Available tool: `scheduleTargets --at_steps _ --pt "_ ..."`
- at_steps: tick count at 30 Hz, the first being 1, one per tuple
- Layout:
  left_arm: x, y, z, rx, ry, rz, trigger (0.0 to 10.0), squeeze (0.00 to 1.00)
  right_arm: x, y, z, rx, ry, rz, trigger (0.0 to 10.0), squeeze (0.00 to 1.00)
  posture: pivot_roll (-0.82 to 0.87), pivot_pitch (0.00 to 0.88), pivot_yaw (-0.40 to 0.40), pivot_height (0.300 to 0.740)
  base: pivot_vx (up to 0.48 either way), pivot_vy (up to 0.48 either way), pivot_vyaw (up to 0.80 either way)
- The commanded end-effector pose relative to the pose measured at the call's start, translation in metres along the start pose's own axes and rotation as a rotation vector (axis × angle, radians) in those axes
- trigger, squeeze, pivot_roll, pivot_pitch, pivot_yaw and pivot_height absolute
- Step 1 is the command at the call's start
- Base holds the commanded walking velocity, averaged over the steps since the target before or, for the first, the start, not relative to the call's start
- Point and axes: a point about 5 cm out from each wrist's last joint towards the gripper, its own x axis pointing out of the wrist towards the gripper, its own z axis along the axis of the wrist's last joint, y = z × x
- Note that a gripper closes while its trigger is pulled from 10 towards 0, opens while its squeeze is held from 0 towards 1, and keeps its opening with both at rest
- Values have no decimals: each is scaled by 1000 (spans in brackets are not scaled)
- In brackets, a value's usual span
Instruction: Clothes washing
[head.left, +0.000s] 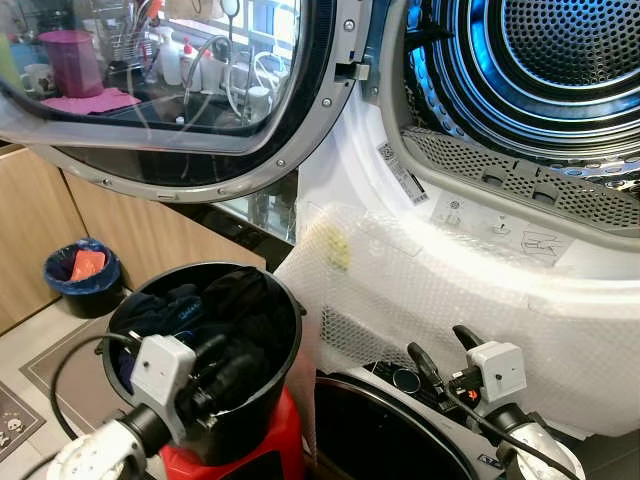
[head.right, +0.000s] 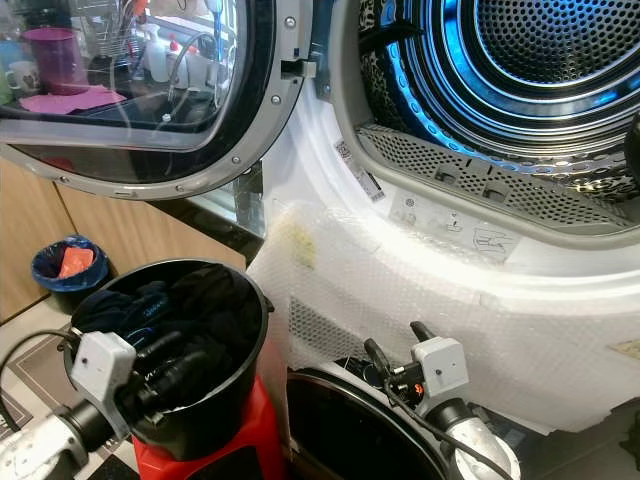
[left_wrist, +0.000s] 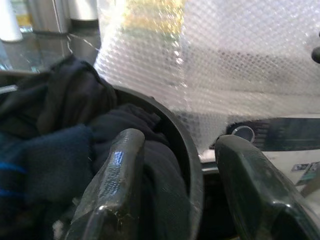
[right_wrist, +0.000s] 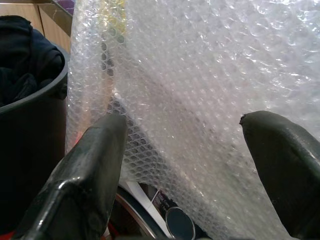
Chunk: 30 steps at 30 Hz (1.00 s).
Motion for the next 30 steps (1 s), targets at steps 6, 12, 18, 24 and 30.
scheduleTargets --at_steps 6,12,18,24,30 --pt "-2 -2 4 32 11 42 10000 1000 -1 -2 3 1 -7 -7 10000 0 109 56 -94 740 0 0 0" --pt "-5 6 1 17 29 134 10000 1000 2 -1 4 3 -11 3 10000 0 117 59 -98 740 0 0 0" --pt "-5 13 -16 -14 92 182 10000 0 2 2 6 2 -14 25 10000 0 116 56 -103 740 0 0 0" --pt "6 17 -17 -6 79 185 10000 0 -10 12 -2 -71 40 194 10000 0 94 46 -104 740 0 0 0" --pt "15 27 -20 7 84 194 10000 0 -16 11 -6 -109 74 246 10000 0 75 38 -104 740 0 0 0"
